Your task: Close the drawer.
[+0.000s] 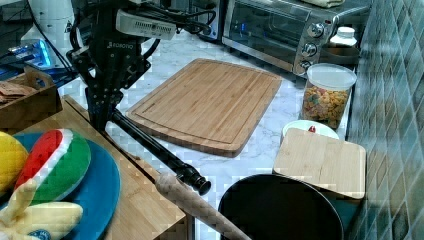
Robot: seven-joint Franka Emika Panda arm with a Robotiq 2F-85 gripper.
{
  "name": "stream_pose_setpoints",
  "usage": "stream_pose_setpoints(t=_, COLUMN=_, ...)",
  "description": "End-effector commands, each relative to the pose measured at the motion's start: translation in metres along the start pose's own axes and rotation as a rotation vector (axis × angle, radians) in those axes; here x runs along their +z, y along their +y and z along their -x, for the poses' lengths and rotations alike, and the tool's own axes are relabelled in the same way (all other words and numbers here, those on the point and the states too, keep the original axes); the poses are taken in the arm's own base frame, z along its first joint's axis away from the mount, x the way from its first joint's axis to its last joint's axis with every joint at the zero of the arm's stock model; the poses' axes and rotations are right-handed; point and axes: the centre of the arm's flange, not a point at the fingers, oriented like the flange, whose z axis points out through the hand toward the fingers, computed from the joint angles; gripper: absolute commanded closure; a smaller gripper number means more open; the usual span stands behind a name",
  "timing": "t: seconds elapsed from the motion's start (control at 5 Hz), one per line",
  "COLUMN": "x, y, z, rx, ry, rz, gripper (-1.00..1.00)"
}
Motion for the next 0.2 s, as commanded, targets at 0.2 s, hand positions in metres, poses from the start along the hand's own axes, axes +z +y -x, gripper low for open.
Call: stream_pose_setpoints(t=0.2, x=-0.0369, y=0.0598, z=-0.0001, rx=0.128, ry=0.071, rz=0.010, gripper=1.00)
